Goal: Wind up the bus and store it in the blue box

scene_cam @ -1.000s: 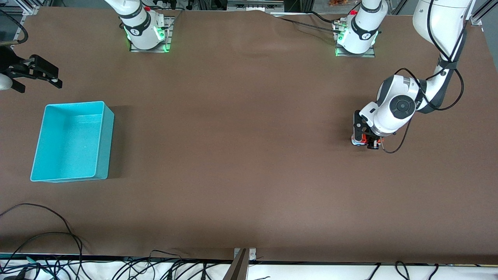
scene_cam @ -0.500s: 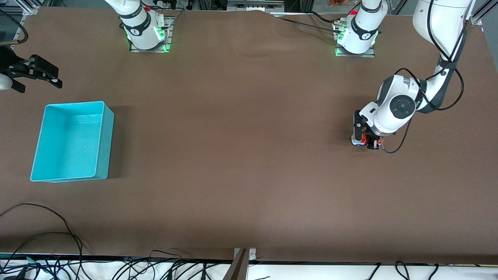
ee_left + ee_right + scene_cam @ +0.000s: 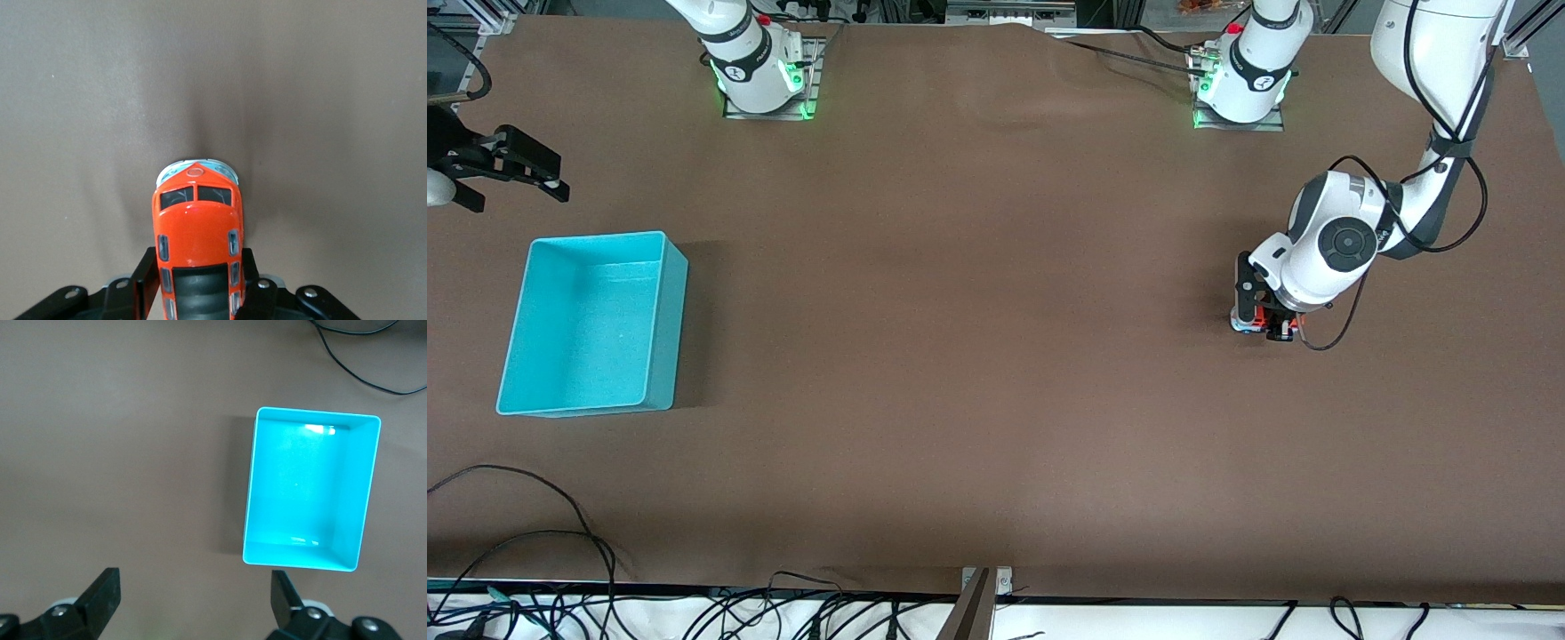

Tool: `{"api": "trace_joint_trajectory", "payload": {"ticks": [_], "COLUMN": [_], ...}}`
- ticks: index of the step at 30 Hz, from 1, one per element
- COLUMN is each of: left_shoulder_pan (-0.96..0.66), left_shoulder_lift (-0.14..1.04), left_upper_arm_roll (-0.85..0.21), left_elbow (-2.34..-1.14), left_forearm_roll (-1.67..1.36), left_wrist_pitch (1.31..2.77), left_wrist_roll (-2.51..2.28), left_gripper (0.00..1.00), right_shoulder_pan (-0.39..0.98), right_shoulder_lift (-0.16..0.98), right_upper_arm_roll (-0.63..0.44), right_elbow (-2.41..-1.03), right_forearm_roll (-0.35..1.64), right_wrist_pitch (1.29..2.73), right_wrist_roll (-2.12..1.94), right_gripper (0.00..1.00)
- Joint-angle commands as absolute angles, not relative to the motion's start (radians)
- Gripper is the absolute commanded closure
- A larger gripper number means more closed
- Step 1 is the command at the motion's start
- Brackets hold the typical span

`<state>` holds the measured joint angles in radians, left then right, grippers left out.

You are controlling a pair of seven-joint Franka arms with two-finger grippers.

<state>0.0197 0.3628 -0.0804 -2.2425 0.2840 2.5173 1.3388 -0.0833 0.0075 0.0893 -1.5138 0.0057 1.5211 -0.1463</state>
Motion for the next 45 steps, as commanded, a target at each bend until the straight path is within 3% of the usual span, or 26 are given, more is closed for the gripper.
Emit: {"api": "trace_joint_trajectory", "payload": {"ticks": [1, 27, 45], "left_shoulder_pan": [0.055, 0.382, 0.451], "left_shoulder_lift": [0.385, 0.402, 0.445], "left_upper_arm_roll": [-0.08, -0.081, -0.08], "left_elbow": [-2.252, -2.241, -2.197], "left_forearm_roll": [0.319, 0.319, 0.319], "left_wrist_pitch": [2.537, 2.539, 2.569], "left_wrist_roll": [1.371, 1.689, 1.738], "left_gripper": [0.76, 0.81, 0.79], "right_shoulder_pan": [-0.083, -0.083, -0.083], "right_shoulder_lift": [0.011, 0.011, 0.011], "right_upper_arm_roll": [0.091, 0.091, 0.091], "right_elbow": [-1.502, -1.502, -1.502], "right_forearm_roll": [0.023, 0.023, 0.023], "right_wrist_pitch": [1.52, 1.52, 1.52], "right_wrist_roll": [-0.133, -0.132, -0.132], "right_gripper": [0.0, 0.0, 0.0]}}
